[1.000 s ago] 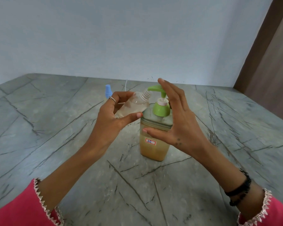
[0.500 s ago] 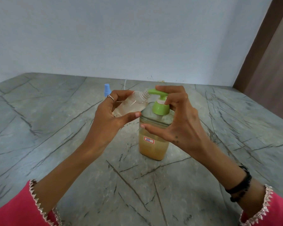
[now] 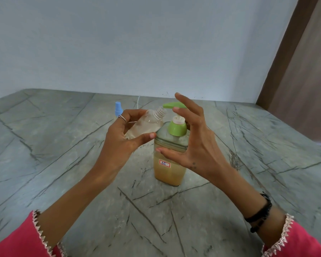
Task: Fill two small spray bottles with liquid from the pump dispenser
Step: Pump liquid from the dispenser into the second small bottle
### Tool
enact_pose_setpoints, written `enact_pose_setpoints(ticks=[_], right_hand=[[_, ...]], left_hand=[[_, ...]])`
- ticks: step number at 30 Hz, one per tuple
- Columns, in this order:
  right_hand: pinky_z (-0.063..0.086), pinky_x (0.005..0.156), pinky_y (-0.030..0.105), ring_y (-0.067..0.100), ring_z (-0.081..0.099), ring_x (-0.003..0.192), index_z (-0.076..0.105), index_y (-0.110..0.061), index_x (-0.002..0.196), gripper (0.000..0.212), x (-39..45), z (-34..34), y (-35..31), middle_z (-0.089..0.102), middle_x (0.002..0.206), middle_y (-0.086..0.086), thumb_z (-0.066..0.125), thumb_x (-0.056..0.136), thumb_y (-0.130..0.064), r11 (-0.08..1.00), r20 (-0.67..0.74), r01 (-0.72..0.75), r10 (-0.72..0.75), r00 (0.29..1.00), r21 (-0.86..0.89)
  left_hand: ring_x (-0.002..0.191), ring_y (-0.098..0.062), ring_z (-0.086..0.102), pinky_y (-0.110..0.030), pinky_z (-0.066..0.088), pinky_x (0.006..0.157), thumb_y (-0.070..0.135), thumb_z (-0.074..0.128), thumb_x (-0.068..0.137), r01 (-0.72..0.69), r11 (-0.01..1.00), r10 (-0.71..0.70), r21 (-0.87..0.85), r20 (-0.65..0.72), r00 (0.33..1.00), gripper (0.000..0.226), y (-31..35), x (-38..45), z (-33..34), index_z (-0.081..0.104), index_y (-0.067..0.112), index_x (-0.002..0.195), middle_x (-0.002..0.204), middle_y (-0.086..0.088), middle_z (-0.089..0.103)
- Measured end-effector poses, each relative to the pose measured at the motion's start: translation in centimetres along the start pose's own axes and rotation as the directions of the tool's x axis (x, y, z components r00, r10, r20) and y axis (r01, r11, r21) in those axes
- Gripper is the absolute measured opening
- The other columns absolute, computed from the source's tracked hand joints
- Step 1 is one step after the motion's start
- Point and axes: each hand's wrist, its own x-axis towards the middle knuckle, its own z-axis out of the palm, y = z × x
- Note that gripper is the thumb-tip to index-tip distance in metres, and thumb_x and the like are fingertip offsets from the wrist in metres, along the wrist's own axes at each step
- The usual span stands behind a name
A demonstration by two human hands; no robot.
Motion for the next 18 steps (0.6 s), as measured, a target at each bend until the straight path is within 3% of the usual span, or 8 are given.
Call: enact_pose_setpoints(ticks=[5, 8, 14, 18], right_hand=[[0.057, 0.071, 0.042, 0.016, 0.053, 0.116, 0.031, -0.027, 0.129, 0.075, 0.1, -0.2, 0.3, 0.037, 0.142, 0.007, 0.076, 0.071, -0.044, 0.999, -0.002, -0.007, 0.007, 1.0, 0.038], [0.056, 0.076, 0.04, 0.016, 0.062, 0.104, 0.033, -0.03, 0.127, 0.074, 0.2, -0.1, 0.1, 0.045, 0.135, -0.002, 0.073, 0.07, -0.054, 0.988, -0.071, -0.081, 0.091, 0.993, 0.13], [0.054, 0.071, 0.046, 0.025, 0.067, 0.085, 0.038, -0.026, 0.112, 0.046, 1.1, 0.8, -0.1, 0.062, 0.115, 0.007, 0.057, 0.084, -0.058, 0.952, -0.214, -0.121, 0.185, 0.959, 0.282], [0.056, 0.073, 0.036, 0.012, 0.067, 0.094, 0.035, -0.03, 0.094, 0.026, 1.3, 1.1, 0.0, 0.056, 0.094, -0.017, 0.056, 0.084, -0.042, 0.96, -0.227, -0.151, 0.206, 0.952, 0.237]], left_hand=[[0.094, -0.006, 0.061, -0.015, 0.053, 0.073, 0.028, 0.072, 0.059, -0.001, 1.0, 0.001, -0.012, 0.002, 1.0, 0.043, 0.2, 0.0, 0.0, 0.058, 0.032, 0.1, 0.102, 0.011, 0.064], [0.093, -0.002, 0.061, -0.011, 0.051, 0.071, 0.029, 0.072, 0.06, -0.012, 1.0, 0.012, 0.007, 0.007, 1.0, 0.043, 0.2, 0.1, 0.0, 0.057, 0.034, 0.1, 0.102, 0.013, 0.064], [0.092, 0.002, 0.06, -0.009, 0.049, 0.068, 0.035, 0.071, 0.057, -0.009, 0.998, 0.008, 0.065, 0.014, 1.0, 0.044, 0.2, 0.4, -0.1, 0.055, 0.039, 0.098, 0.102, 0.018, 0.063], [0.093, 0.006, 0.059, -0.007, 0.047, 0.072, 0.031, 0.072, 0.058, -0.019, 0.997, 0.017, 0.071, 0.018, 1.0, 0.043, 0.1, 0.4, -0.2, 0.056, 0.036, 0.098, 0.103, 0.016, 0.062]])
